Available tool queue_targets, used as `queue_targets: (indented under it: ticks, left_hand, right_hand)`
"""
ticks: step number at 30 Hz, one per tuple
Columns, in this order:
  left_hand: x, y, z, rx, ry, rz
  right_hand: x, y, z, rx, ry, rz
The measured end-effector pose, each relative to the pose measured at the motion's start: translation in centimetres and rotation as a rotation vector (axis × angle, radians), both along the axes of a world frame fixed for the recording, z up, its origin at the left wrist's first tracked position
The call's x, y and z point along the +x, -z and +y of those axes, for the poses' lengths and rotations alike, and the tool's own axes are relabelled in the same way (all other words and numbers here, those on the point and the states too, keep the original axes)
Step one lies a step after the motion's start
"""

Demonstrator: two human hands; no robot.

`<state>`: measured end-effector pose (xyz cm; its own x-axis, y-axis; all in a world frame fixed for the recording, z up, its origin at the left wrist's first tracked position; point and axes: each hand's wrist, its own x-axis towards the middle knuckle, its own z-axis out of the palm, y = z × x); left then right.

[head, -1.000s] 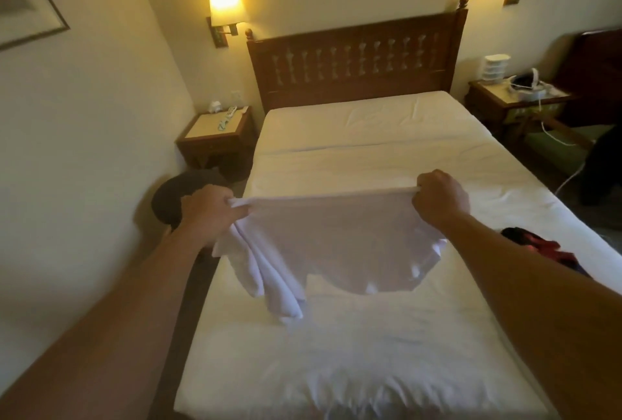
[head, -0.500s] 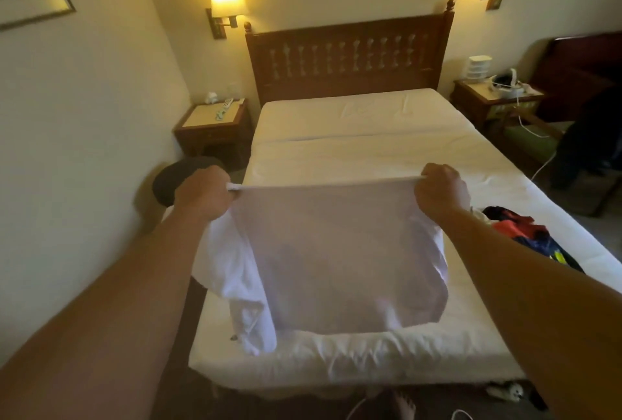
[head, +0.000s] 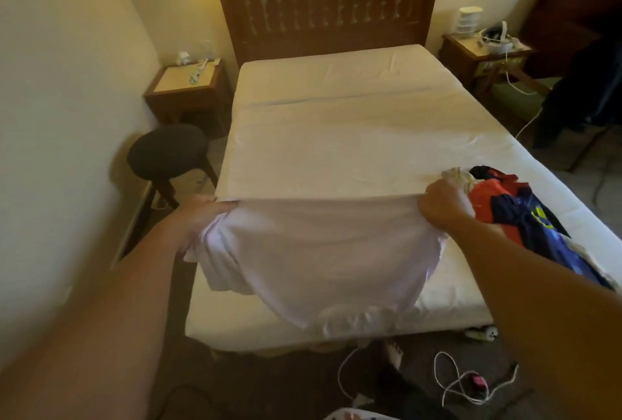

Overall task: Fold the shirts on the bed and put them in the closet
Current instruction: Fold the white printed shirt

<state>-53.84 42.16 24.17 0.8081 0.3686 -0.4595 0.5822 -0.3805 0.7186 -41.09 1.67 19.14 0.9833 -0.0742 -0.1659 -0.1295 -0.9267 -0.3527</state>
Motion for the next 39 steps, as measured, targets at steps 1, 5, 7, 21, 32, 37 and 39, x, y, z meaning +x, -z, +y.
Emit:
queue_targets:
  ticks: [1, 5, 7, 21, 32, 37, 39]
  left_hand:
    - [0.0, -0.6, 0.4, 0.033, 0.048, 0.032]
    - [3.3, -3.7, 2.8, 0.080, 0.152, 0.190]
    - [6.2, -5.1, 3.8, 0.086, 0.143, 0.234]
    - [31.8, 9.1, 6.8, 0.725, -0.003, -0.037]
    - [51.5, 36.7, 10.5, 0.946, 0.016, 0.165]
    - [55.5, 45.1, 10.8, 0.993, 0.062, 0.262]
    - [56.4, 47.3, 10.7, 1.031, 0.100, 0.276]
  right_hand:
    - [0.0, -0.2, 0.1, -0.003, -0.007, -0.001]
    - [2.6, -2.3, 1.0, -0.038, 0.013, -0.076]
    - [4.8, -3.5, 1.6, -0.073, 0.022, -0.122]
    - [32.1, 7.6, 8.6, -0.195, -0.134, -0.105]
    - [49.6, 33.5, 13.2, -0.293, -0.060, -0.092]
    - [53.0, 41.6, 14.0, -0.273, 0.018, -0.047]
    - [53.6, 43.8, 14.3, -0.284, 0.007, -0.034]
